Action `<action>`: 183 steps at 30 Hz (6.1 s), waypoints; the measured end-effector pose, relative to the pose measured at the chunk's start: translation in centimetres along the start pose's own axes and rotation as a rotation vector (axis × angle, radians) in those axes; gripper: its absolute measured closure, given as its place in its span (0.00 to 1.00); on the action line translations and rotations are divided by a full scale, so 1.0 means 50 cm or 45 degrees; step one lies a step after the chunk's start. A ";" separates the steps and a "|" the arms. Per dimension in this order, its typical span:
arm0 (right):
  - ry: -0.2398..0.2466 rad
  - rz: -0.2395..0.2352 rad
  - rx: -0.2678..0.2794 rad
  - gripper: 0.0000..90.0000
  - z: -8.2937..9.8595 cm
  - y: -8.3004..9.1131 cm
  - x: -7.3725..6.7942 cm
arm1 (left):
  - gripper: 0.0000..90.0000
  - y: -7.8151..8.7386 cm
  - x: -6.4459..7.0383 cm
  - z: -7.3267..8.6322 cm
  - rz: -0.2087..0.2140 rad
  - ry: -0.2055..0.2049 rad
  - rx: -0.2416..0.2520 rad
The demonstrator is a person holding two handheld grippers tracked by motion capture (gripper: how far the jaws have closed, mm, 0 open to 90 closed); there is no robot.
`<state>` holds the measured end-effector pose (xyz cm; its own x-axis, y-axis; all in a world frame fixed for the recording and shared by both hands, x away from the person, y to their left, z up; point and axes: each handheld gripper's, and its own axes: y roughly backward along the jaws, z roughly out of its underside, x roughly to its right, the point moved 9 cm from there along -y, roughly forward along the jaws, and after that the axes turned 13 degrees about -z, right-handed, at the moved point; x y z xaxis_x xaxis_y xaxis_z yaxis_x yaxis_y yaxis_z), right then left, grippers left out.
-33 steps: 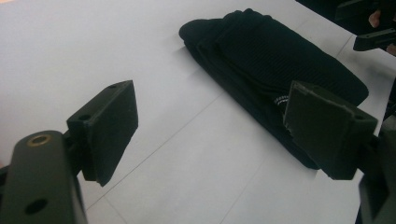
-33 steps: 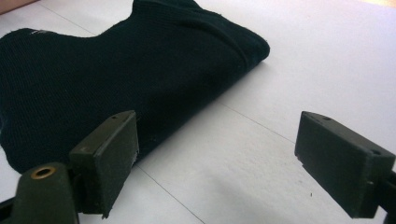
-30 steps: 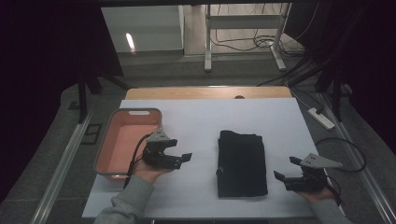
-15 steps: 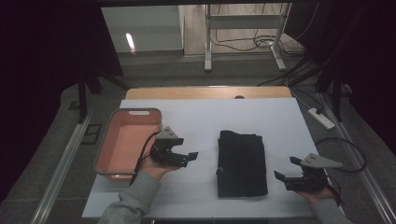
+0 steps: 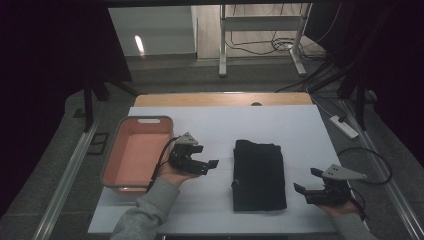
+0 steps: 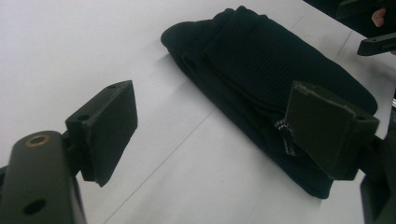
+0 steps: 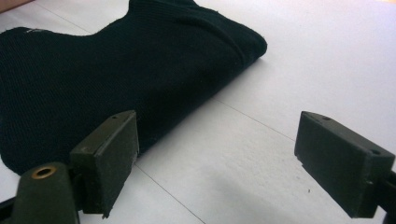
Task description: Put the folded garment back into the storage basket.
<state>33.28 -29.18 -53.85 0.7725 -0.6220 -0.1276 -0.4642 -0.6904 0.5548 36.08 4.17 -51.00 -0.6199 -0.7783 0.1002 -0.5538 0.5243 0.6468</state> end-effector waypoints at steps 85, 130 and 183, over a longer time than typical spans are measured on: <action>-0.020 -0.001 -0.009 0.16 0.010 0.001 0.007 | 0.15 -0.206 0.047 -0.072 0.035 -0.049 -0.151; -0.032 0.008 -0.018 0.16 0.017 0.003 0.011 | 0.12 -0.280 0.034 -0.078 0.097 -0.087 -0.218; -0.039 0.008 -0.022 0.17 0.019 0.002 0.012 | 0.71 -0.296 0.058 -0.058 0.308 -0.138 -0.264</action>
<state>33.29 -29.95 -54.65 0.7560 -0.6373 -0.1490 -0.4610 -0.6801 0.5700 44.10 -6.85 -58.08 -0.7814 -0.5925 0.1959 -0.2650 0.5993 0.7554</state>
